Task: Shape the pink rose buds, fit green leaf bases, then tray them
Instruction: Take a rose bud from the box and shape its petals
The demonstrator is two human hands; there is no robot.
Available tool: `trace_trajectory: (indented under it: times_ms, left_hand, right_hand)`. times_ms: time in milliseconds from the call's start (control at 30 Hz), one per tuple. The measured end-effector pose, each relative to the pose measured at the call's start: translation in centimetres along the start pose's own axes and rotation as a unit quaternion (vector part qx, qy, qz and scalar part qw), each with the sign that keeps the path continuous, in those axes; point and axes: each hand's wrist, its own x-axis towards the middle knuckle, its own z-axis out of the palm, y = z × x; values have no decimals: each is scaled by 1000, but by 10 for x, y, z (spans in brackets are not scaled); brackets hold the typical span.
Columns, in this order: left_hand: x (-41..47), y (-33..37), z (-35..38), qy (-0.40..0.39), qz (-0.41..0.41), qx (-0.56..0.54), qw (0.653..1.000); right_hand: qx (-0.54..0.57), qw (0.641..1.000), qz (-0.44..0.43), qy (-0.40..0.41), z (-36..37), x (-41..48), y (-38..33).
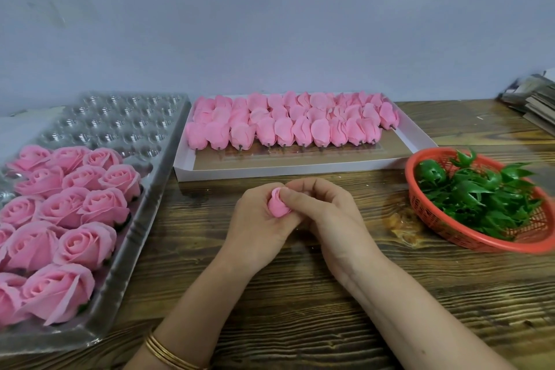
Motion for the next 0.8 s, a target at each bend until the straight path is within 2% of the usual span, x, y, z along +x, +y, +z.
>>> trace_trajectory:
  times_ms: [367, 433, 567, 667, 800]
  left_hand:
    - [-1, 1, 0, -2, 8, 4, 1000]
    - [-1, 2, 0, -2, 1, -22, 1000]
    - [0, 4, 2, 44, -35, -134, 989]
    - [2, 3, 1, 50, -75, -184, 979]
    - [4, 5, 1, 54, -118, -269, 954]
  right_hand:
    - [7, 1000, 3, -22, -2, 3, 5]
    - [34, 999, -9, -34, -2, 5, 6]
    - [117, 993, -12, -24, -4, 9, 5]
    - [46, 998, -8, -37, -5, 6, 5]
    - [-62, 994, -52, -68, 1, 2, 9]
